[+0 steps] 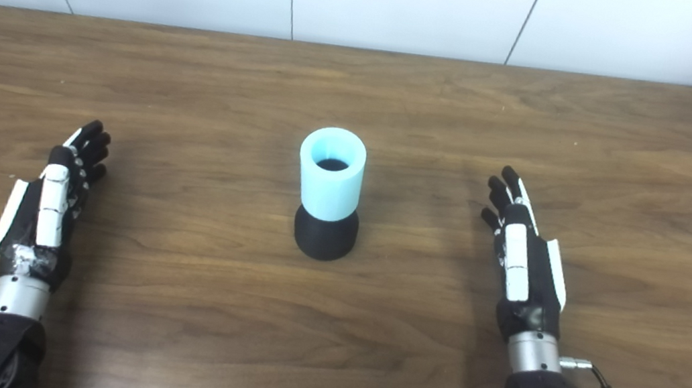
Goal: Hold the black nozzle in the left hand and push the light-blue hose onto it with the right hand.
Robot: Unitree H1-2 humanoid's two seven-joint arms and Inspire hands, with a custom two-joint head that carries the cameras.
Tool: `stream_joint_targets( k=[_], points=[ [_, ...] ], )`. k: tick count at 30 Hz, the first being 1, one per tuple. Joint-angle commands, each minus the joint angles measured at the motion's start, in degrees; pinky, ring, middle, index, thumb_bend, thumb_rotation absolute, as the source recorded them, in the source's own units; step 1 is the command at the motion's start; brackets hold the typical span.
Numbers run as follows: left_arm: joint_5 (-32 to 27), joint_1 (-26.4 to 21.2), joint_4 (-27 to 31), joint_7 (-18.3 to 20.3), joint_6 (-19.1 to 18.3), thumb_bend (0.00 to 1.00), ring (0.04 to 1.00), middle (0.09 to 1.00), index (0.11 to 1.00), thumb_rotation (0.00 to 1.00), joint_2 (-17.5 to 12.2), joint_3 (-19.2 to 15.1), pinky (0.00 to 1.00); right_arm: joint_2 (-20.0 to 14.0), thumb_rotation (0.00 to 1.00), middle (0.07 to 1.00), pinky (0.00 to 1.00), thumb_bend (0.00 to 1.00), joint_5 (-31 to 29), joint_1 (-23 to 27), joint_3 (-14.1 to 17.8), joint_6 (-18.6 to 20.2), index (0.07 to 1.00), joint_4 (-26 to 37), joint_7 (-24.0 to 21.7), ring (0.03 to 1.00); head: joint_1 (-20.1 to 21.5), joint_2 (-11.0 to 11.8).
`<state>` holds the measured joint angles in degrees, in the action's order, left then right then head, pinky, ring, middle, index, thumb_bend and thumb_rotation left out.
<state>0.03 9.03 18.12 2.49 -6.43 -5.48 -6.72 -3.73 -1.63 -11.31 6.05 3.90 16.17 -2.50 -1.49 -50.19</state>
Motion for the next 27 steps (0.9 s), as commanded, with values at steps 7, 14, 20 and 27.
stream_joint_targets(
  k=[7,14,20,27],
  points=[
    [-0.16,1.17,1.5,0.21,-0.23,0.47,0.962,0.936,0.944,1.0,-0.36,0.49,0.96,-0.65,1.0,0.921,0.92,0.56,0.2,0.03,0.01,-0.18,0.94,1.91,0.38,0.947,0.03,-0.21],
    [-0.15,1.14,1.46,0.13,-0.25,0.48,0.958,0.934,0.939,1.0,-0.27,0.49,0.95,-0.86,1.0,0.925,0.93,0.57,-0.2,0.13,-0.04,-0.08,0.945,1.85,0.14,0.955,0.03,-0.21],
    [-0.02,1.15,1.7,-0.05,-0.7,0.47,0.956,0.93,0.935,1.0,-0.11,0.51,0.95,-1.01,1.0,0.929,0.93,0.57,-0.4,0.16,-0.04,-0.23,0.947,1.51,0.14,0.957,0.03,-0.21],
    [0.08,1.1,1.84,0.21,-0.67,0.46,0.953,0.927,0.926,1.0,-0.44,0.63,0.94,-0.95,1.0,0.916,0.91,0.56,-0.23,0.11,-0.06,0.14,0.938,2.06,0.35,0.946,-0.05,-0.54]
  ],
)
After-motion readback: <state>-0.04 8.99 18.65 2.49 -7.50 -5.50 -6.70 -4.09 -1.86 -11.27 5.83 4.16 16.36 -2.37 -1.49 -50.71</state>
